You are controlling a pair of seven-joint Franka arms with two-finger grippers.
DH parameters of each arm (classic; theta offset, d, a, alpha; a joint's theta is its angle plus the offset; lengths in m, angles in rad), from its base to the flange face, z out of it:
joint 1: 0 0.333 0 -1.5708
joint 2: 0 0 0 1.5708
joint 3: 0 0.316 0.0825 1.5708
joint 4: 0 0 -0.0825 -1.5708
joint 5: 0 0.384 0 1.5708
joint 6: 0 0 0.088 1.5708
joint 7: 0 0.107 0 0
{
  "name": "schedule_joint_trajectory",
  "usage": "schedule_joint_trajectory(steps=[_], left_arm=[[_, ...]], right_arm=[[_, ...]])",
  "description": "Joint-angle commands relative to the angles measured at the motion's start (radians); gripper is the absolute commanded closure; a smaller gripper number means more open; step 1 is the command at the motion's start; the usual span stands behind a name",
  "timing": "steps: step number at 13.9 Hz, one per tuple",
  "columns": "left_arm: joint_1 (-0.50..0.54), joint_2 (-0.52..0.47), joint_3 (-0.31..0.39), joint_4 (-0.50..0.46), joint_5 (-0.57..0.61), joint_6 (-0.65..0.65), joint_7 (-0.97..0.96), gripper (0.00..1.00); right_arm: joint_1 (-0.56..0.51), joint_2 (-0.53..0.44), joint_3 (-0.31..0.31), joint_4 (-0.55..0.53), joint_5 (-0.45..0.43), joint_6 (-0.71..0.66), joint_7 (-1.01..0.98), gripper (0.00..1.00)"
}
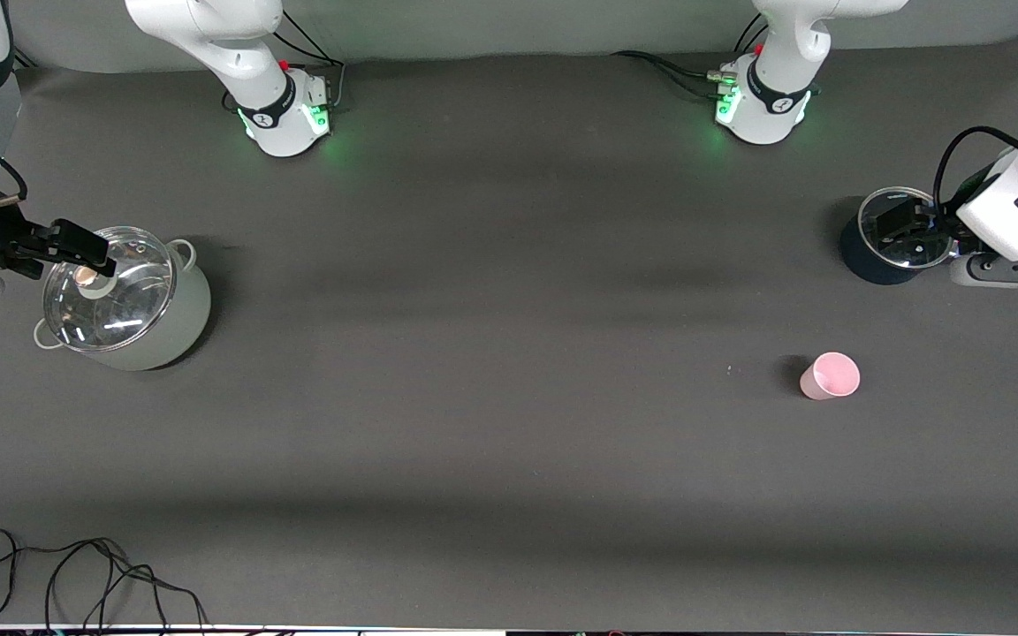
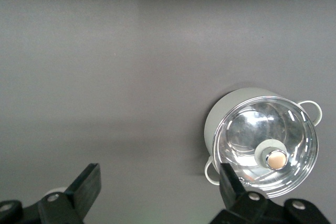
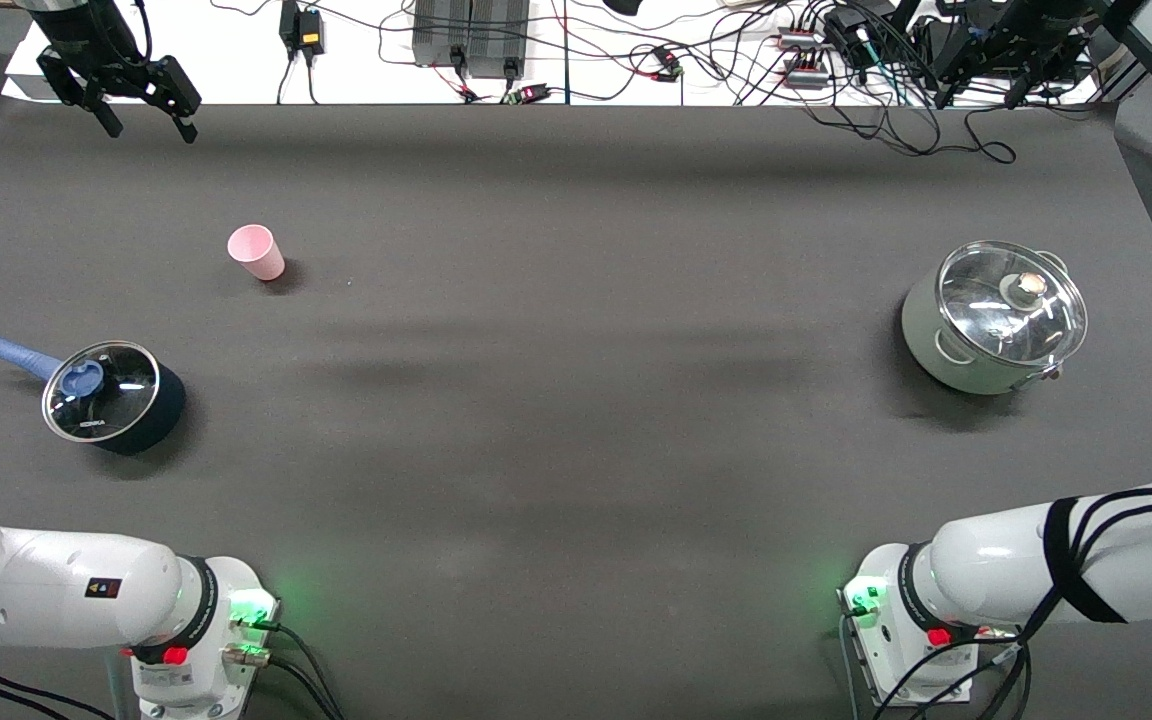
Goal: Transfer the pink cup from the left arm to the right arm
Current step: 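Move the left gripper over the pink cup and lower toward it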
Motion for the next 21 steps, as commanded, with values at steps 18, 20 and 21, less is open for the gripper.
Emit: schedule_joint_trajectory(steps=[18,20,21], left_arm=[[0.001,0.075,0.012,0.113,0.005,-0.021,0.077,0.0],[0.024,0.099,0.012,0.144,0.001,-0.019,0.183,0.0],[0.035,0.118,0.012,0.167,0.0,-0.018,0.247,0.0]], right_arm=[[0.003,0.004,-0.002,0.005,0.006,0.007,0.003,0.0],[0.004,0.004,-0.002,0.007,0.006,0.007,0.003,0.0],[0.0,0.004,-0.002,0.007,0.006,0.007,0.003,0.0]])
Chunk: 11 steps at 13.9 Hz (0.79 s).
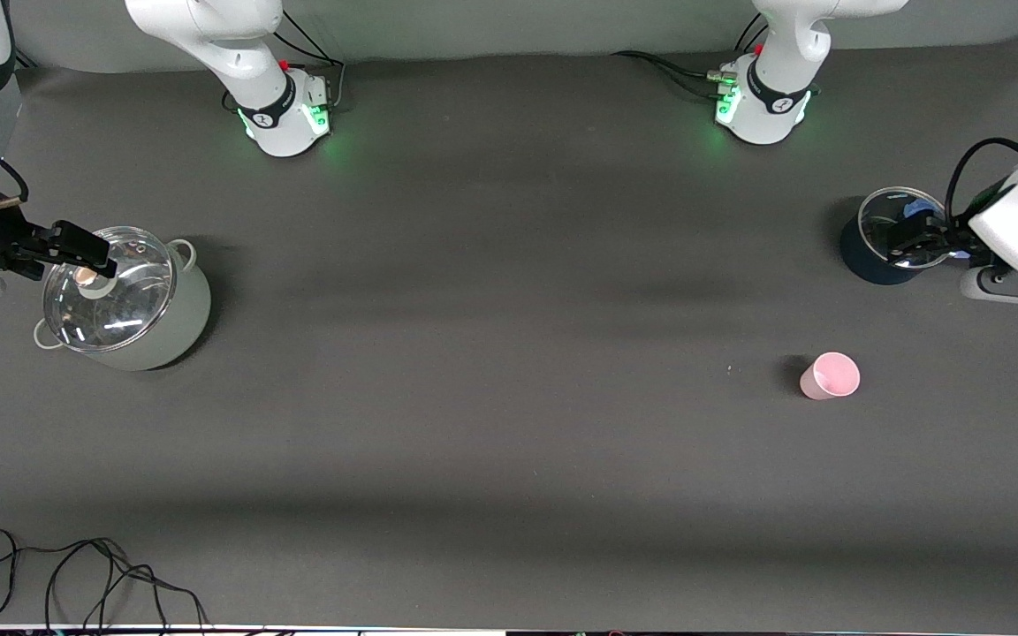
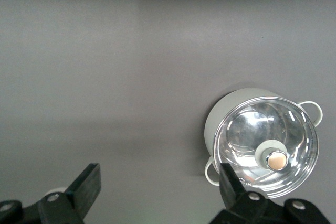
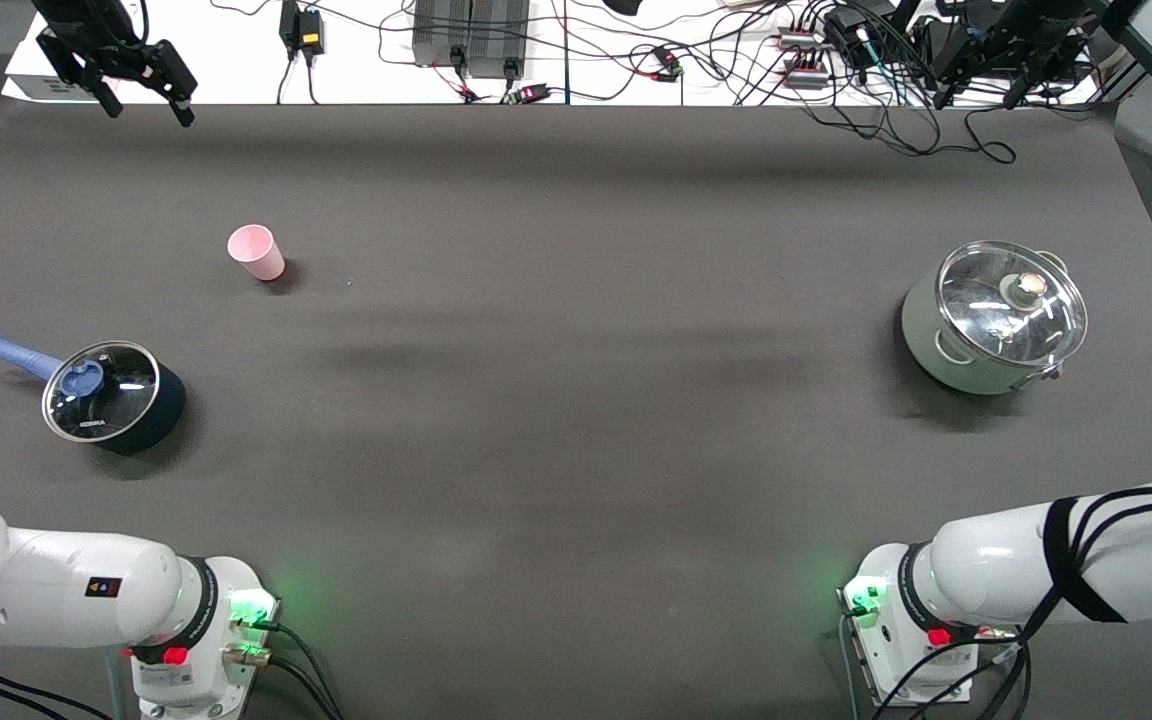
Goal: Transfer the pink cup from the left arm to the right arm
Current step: 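Move the left gripper over the pink cup and lower toward it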
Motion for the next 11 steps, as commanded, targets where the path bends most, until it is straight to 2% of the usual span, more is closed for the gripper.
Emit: schedule_joint_trajectory(steps=[1,6,11], left_arm=[[0.023,0.059,0.003,0.094,-0.008,-0.012,0.18,0.0],[0.15,0.131,0.003,0.146,-0.184,-0.004,0.597,0.0],[0.363,0.246,0.002,0.143,-0.492,-0.024,0.992,0.0]], right_arm=[[0.002,0.001,-0.002,0.007,0.006,0.005,0.003,0.0],[0.0,0.003,-0.002,0.007,0.006,0.005,0.003,0.0],[0.0,0.003,-0.002,0.007,0.006,0.005,0.003,0.0]])
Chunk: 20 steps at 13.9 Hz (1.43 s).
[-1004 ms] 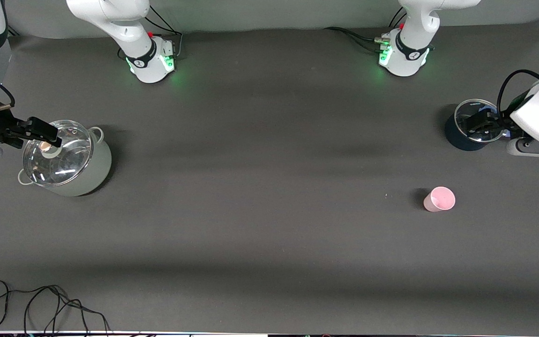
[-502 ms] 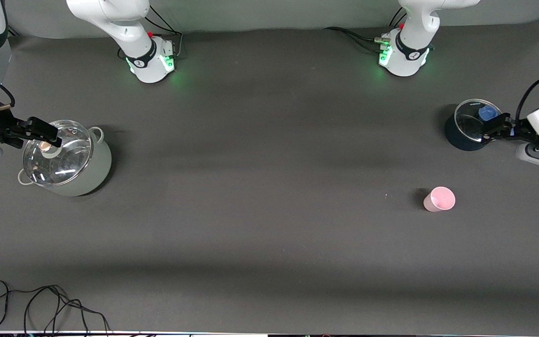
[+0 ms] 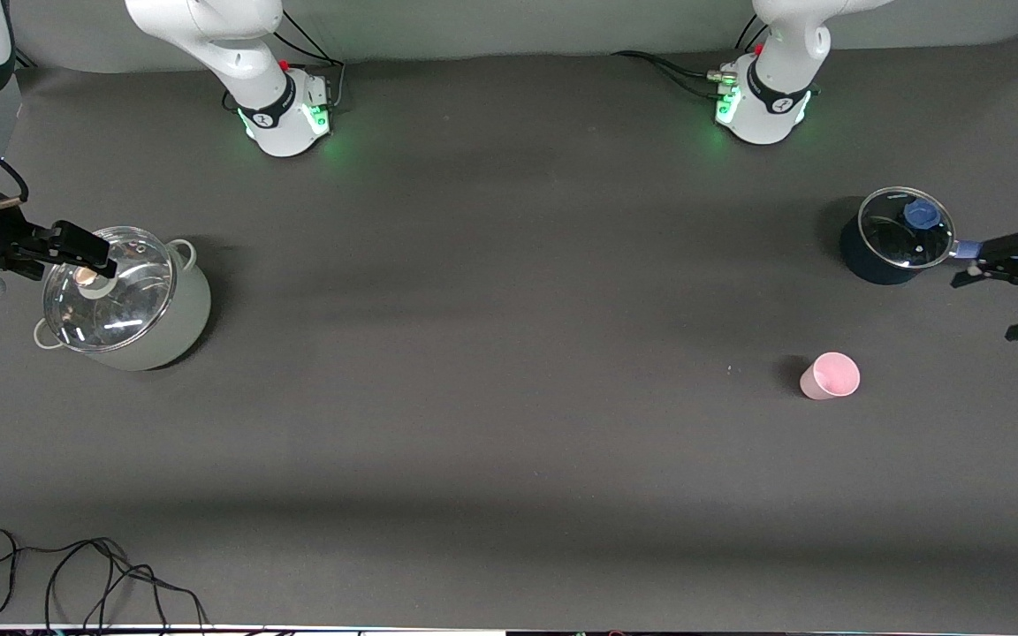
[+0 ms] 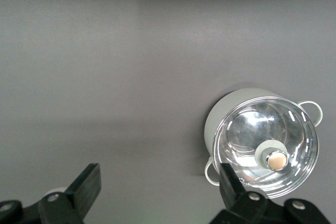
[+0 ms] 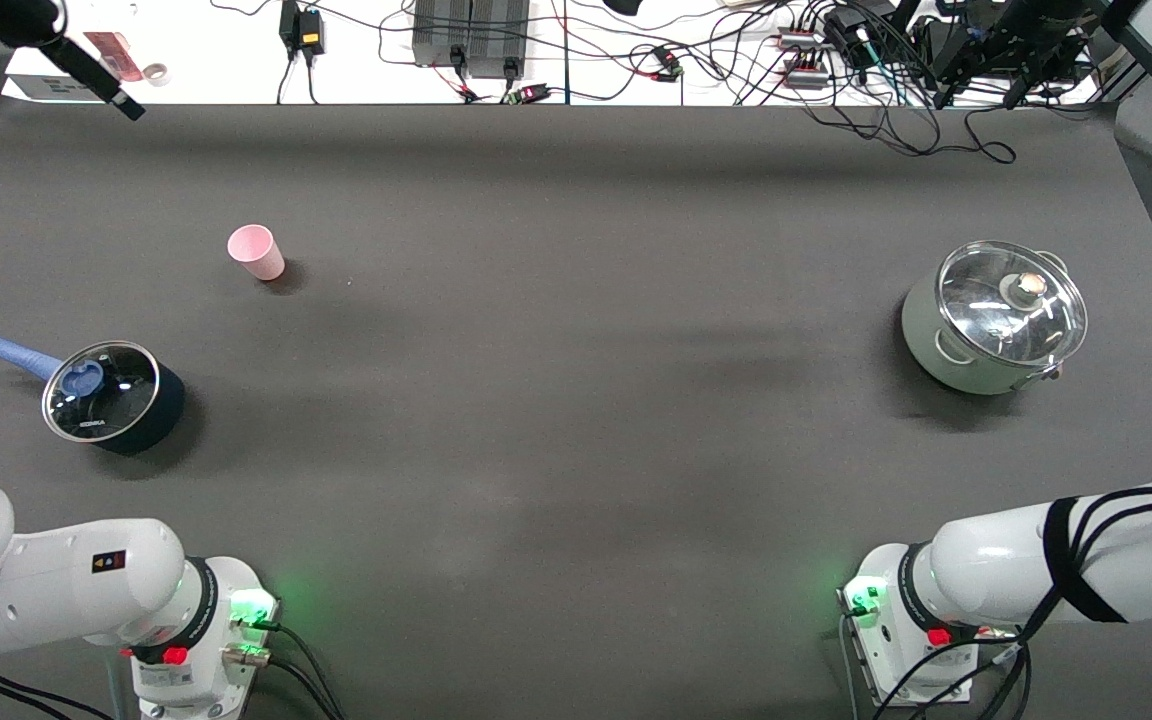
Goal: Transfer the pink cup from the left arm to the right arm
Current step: 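Move the left gripper over the pink cup and lower toward it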
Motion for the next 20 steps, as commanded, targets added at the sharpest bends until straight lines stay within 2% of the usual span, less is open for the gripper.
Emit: schedule_joint_trajectory(steps=[1,7,15,20], left_arm=[[0.082,0.076,-0.008,0.032,-0.119,-0.027,0.2,0.0],[0.165,0.19,-0.008,0.024,-0.263,-0.047,0.469,0.0],[0.3,0.391,-0.013,0.02,-0.427,-0.048,0.88,0.0],[0.362,0.511,-0.013,-0.065,-0.495,-0.047,1.245,0.01]], right_arm=[[0.0,0.002,-0.002,0.007,0.006,0.005,0.003,0.0],[0.002,0.002,-0.002,0.007,0.006,0.005,0.003,0.0],[0.002,0.002,-0.002,0.007,0.006,0.005,0.003,0.0],[0.0,0.001,-0.002,0.005,0.006,0.005,0.003,0.0]])
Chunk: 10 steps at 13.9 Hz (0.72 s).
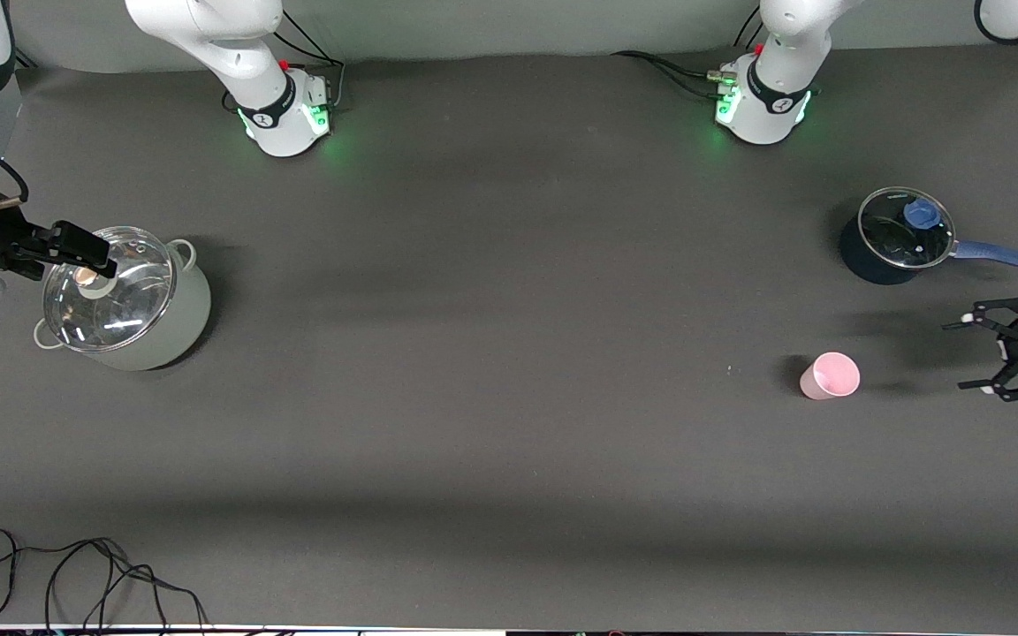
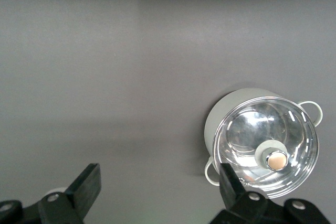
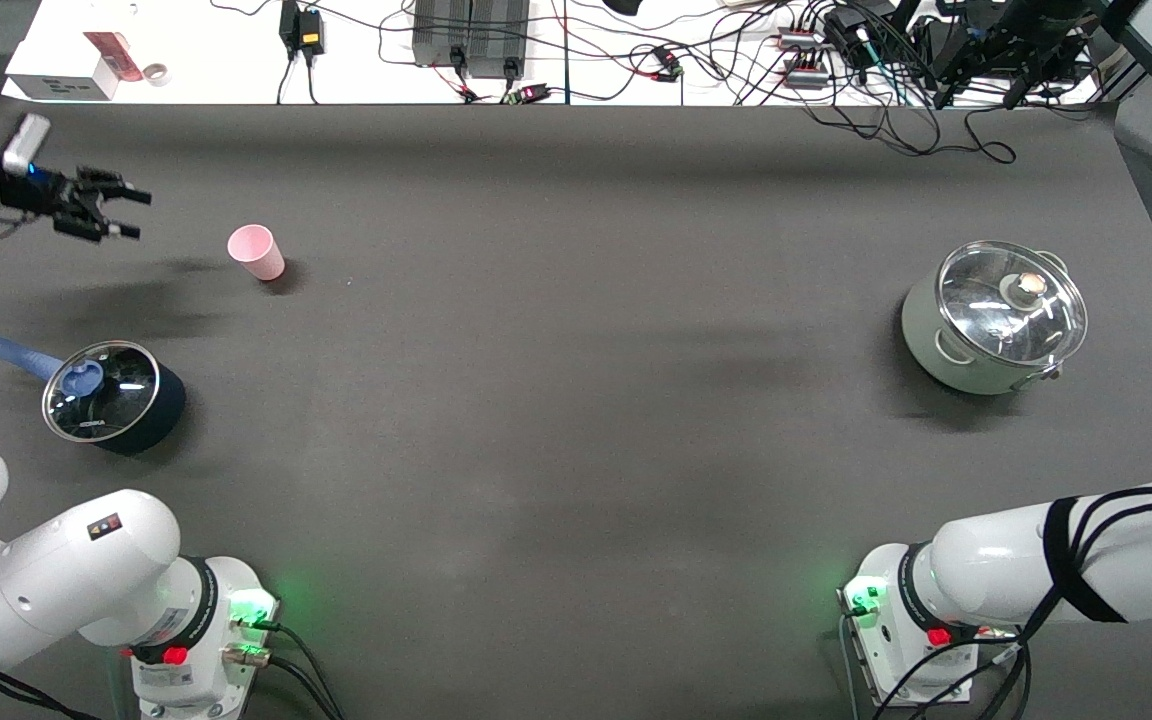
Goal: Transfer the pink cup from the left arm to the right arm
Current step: 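Move the left gripper over the pink cup and lower toward it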
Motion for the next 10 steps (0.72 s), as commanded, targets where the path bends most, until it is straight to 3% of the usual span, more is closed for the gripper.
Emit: schedule_joint_trajectory(steps=[1,4,10], left_arm=[[0.024,0.031,-0.01,-0.039,-0.052,-0.017,0.151,0.01],[0.042,0.06,-0.01,-0.07,-0.059,-0.014,0.245,0.01],[0.027,0.138,-0.013,-0.136,-0.215,0.059,0.474,0.01]], right_arm=[[0.0,0.001,-0.002,0.005,0.006,0.005,0.003,0.0],[0.0,0.001,-0.002,0.007,0.006,0.005,0.003,0.0],[-0.001,0.001,-0.002,0.007,0.006,0.005,0.001,0.0]])
